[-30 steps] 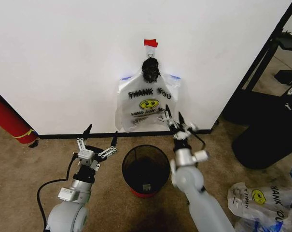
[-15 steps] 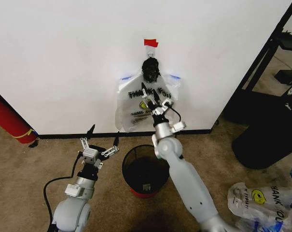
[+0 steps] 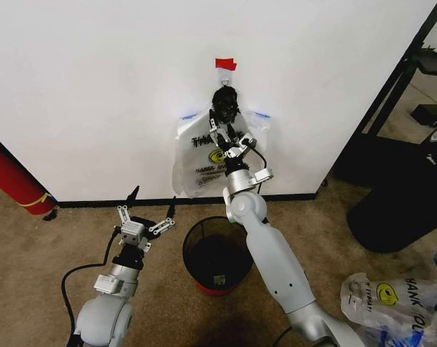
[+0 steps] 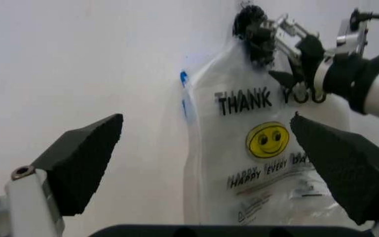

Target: Pick up the garbage bag from the wall and place it over the trash bin.

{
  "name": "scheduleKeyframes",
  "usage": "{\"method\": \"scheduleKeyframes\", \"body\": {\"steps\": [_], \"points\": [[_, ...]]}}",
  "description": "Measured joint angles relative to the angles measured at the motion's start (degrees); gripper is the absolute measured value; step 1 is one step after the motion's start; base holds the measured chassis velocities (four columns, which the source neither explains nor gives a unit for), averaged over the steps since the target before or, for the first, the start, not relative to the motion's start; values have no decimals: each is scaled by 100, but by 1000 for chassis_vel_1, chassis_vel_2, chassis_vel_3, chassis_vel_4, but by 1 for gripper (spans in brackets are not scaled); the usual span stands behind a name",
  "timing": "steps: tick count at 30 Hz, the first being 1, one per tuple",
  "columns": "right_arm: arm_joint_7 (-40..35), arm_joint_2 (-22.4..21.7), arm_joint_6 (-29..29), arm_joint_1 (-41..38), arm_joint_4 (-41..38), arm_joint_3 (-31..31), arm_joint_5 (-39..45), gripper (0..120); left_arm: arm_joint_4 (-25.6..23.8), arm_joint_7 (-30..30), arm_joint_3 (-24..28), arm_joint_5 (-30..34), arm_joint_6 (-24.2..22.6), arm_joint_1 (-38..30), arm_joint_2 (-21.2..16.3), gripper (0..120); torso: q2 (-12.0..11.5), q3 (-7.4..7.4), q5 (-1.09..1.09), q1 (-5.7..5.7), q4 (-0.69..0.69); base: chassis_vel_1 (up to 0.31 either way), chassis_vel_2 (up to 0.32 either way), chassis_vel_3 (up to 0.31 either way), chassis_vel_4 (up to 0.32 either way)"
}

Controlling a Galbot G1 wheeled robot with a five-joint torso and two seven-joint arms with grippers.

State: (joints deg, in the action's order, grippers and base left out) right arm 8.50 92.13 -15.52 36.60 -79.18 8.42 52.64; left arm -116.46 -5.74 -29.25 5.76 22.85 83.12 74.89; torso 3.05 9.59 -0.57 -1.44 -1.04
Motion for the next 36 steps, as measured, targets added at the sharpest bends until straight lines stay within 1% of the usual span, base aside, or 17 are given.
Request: {"method": "scheduleKeyframes", "body": {"steps": [4,9,12,13,14,18,19,24,26,29,32,33,34,35,36], "points": [[-65,0,-4,-7,57,8,-46,100,-9,2,22,25,-2,-26,-11,100,0,0,0,0,0,0,0,0,0],[42,0,-12,-80,63,18,-42,100,21,4,16,26,31,-20,-23,100,0,0,0,0,0,0,0,0,0],[144,18,-15,-114,63,22,-36,88,51,6,11,18,71,-10,-20,100,0,-1,0,0,0,0,0,0,0],[144,18,-15,-114,63,22,-36,88,51,6,11,18,71,-10,-20,100,0,-1,0,0,0,0,0,0,0],[163,19,-15,-118,63,21,-36,85,55,6,10,14,78,-8,-16,100,0,-1,0,0,1,0,0,0,0],[196,17,-20,-132,74,26,-50,68,69,7,8,5,104,-6,0,100,0,-1,0,0,1,0,0,0,0],[196,17,-20,-132,74,26,-50,68,69,7,8,5,104,-6,0,100,0,-1,0,0,1,0,0,0,0],[203,11,-25,-147,109,89,-58,46,90,6,8,-12,139,-2,15,100,0,-1,0,0,0,0,0,0,0],[203,11,-25,-147,110,93,-58,44,92,6,8,-13,141,-2,16,100,0,-1,0,0,0,0,0,0,0],[211,9,-28,-135,100,113,-63,27,112,5,14,-52,174,10,32,100,0,-1,0,0,0,0,0,0,0],[218,7,-34,-104,73,119,-91,16,116,5,20,-75,187,17,41,100,0,-1,0,0,0,0,0,0,0],[218,7,-37,-92,64,119,-105,13,116,4,21,-78,189,22,43,100,0,-1,0,0,0,0,0,0,0],[218,7,-37,-92,64,119,-105,13,116,4,21,-78,189,22,43,100,0,-1,0,0,0,0,0,0,0],[218,7,-41,-72,54,120,-126,8,116,4,21,-82,192,28,45,100,0,0,0,0,0,0,0,0,0],[218,6,-44,-65,50,120,-133,6,116,4,21,-83,194,29,45,100,0,0,0,0,0,0,0,0,0]]}}
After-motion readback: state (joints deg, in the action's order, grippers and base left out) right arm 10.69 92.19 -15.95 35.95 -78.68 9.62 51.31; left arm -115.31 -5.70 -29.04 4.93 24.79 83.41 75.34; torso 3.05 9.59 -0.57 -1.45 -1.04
